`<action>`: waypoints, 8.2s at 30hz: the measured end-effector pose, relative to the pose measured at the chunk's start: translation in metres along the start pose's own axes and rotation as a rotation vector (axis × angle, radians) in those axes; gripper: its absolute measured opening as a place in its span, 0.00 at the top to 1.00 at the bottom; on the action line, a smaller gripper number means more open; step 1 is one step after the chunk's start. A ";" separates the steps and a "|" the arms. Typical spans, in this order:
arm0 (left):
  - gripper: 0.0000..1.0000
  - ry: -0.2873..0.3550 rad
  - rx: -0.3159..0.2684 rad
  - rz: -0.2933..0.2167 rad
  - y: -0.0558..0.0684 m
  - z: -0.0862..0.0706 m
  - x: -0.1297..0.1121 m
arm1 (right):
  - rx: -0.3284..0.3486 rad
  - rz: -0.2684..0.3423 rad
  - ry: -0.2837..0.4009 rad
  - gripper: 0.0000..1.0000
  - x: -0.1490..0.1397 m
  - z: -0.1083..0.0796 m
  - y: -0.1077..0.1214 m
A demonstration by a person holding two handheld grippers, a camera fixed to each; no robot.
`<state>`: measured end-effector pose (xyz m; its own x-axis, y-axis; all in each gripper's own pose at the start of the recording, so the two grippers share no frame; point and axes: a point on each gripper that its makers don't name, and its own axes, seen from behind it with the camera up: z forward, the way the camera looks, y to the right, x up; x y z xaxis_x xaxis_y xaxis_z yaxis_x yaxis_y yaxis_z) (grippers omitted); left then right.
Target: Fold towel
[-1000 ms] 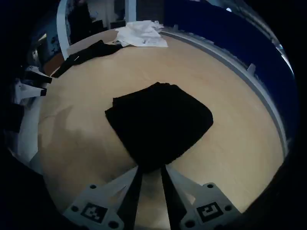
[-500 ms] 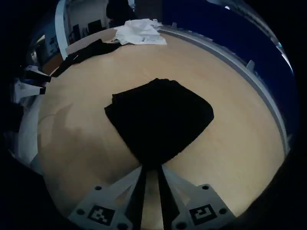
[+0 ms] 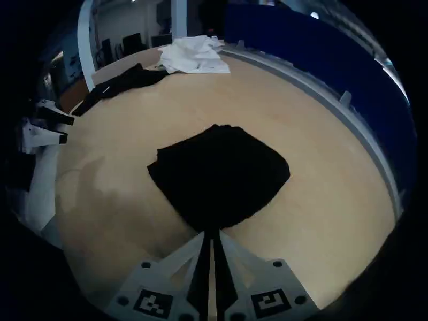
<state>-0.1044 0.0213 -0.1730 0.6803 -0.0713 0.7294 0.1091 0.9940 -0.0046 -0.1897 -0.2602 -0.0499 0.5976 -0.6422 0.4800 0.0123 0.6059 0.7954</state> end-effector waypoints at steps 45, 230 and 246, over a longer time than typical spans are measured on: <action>0.10 0.080 -0.064 0.075 0.025 -0.001 0.061 | -0.187 -0.021 0.222 0.96 0.131 -0.153 0.089; 0.10 0.041 -0.074 0.229 0.091 0.007 0.078 | -0.638 0.570 -0.066 0.00 -0.290 -0.278 0.264; 0.10 0.074 -0.072 0.209 0.083 0.011 0.086 | -0.734 0.544 0.143 0.00 -0.230 -0.301 0.275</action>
<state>-0.0449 0.0982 -0.1026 0.7448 0.1273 0.6551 0.0098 0.9794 -0.2015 -0.0824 0.1955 -0.0531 0.7630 -0.1476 0.6293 0.1769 0.9841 0.0162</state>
